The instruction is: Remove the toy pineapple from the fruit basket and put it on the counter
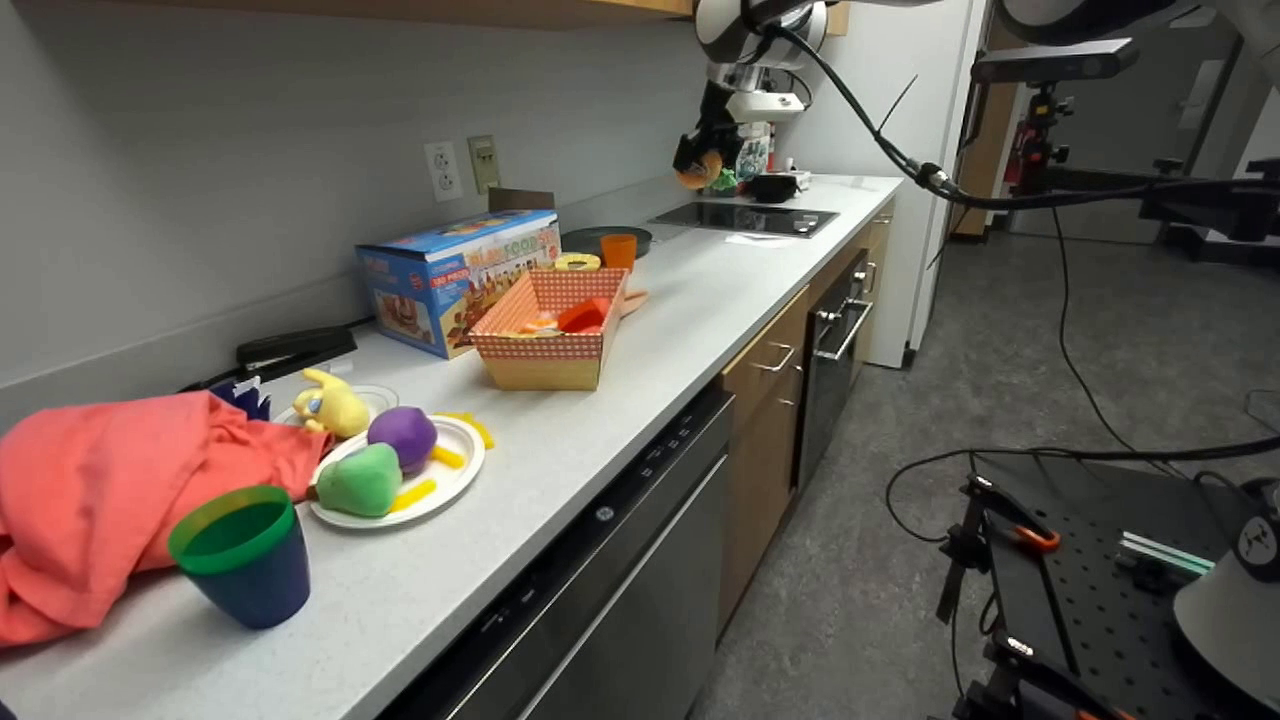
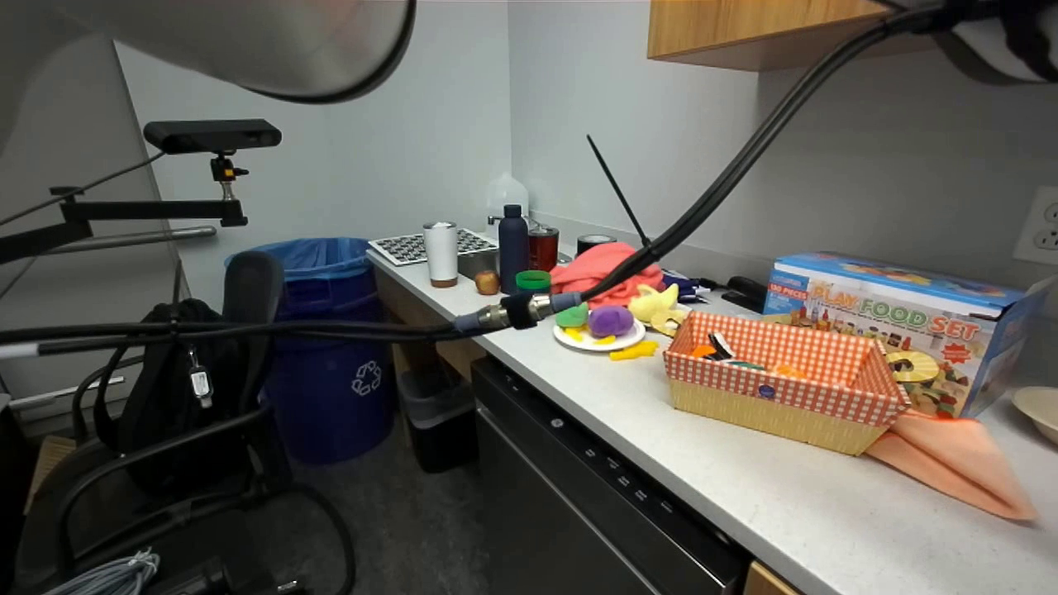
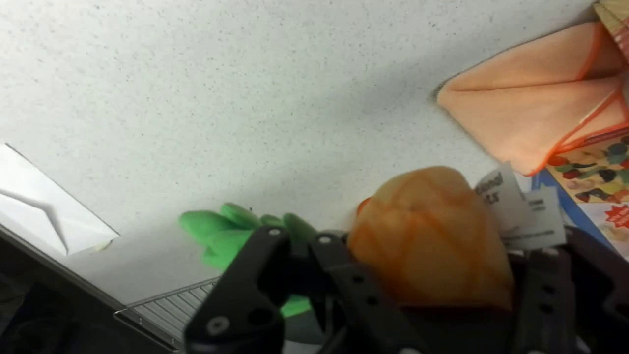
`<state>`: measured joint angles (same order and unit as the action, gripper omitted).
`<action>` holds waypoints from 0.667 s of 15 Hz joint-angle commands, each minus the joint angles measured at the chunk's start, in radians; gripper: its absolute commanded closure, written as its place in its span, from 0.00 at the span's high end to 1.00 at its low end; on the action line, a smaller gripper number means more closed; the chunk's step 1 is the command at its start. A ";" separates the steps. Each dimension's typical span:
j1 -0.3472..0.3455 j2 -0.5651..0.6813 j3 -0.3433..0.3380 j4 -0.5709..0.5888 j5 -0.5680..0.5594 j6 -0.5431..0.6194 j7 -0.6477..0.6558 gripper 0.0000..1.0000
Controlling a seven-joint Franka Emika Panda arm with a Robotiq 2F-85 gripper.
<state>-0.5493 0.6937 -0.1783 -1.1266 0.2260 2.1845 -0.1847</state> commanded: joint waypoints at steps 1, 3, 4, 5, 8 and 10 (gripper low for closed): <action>-0.008 0.042 0.012 -0.014 0.017 0.074 -0.011 0.00; -0.001 0.072 0.014 -0.020 0.012 0.094 0.002 0.00; 0.001 0.088 0.015 -0.019 0.008 0.108 0.003 0.00; 0.004 0.107 0.017 -0.012 0.006 0.113 0.012 0.00; 0.017 0.137 0.016 -0.024 0.000 0.149 0.020 0.00; 0.024 0.146 0.015 -0.042 -0.002 0.164 0.017 0.00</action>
<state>-0.5367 0.8260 -0.1625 -1.1577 0.2263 2.3157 -0.1769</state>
